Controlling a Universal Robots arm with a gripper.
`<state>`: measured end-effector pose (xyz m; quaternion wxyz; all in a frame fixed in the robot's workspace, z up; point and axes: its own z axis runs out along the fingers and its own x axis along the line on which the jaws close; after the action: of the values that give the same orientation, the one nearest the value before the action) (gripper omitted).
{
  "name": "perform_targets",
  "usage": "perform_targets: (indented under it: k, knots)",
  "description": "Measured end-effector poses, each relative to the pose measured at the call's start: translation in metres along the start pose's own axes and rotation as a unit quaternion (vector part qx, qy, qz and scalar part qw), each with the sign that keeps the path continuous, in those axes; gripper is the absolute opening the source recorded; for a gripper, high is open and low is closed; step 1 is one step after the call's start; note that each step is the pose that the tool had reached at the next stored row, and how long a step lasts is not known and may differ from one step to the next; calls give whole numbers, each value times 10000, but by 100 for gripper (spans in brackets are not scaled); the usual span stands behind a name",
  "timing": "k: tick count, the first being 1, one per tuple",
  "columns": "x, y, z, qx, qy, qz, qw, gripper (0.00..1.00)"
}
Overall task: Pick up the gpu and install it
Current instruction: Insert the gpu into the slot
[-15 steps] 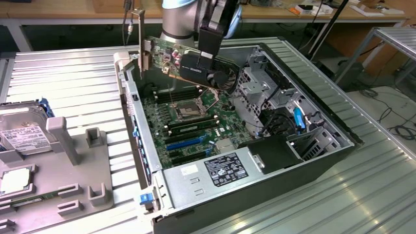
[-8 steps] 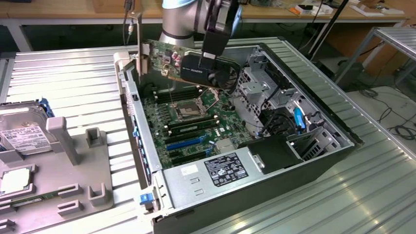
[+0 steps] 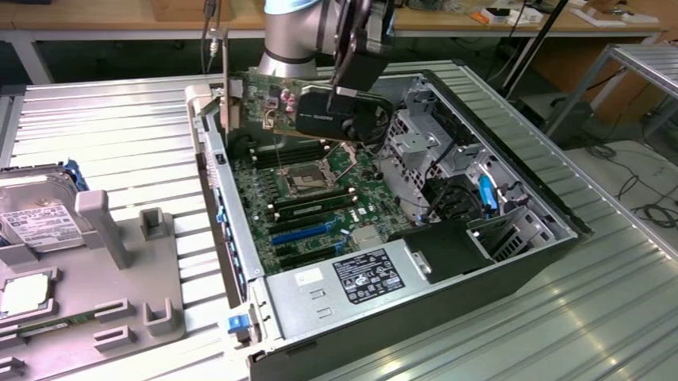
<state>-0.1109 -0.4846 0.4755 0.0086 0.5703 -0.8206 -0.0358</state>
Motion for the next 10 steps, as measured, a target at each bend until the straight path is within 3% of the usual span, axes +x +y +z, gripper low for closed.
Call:
perform_targets:
  k: [7,10]
  knots:
    - [-6,-16,-1,-14,35,-505,9987,27]
    - [-9,-25,-2,-21,54,-787,9969,27]
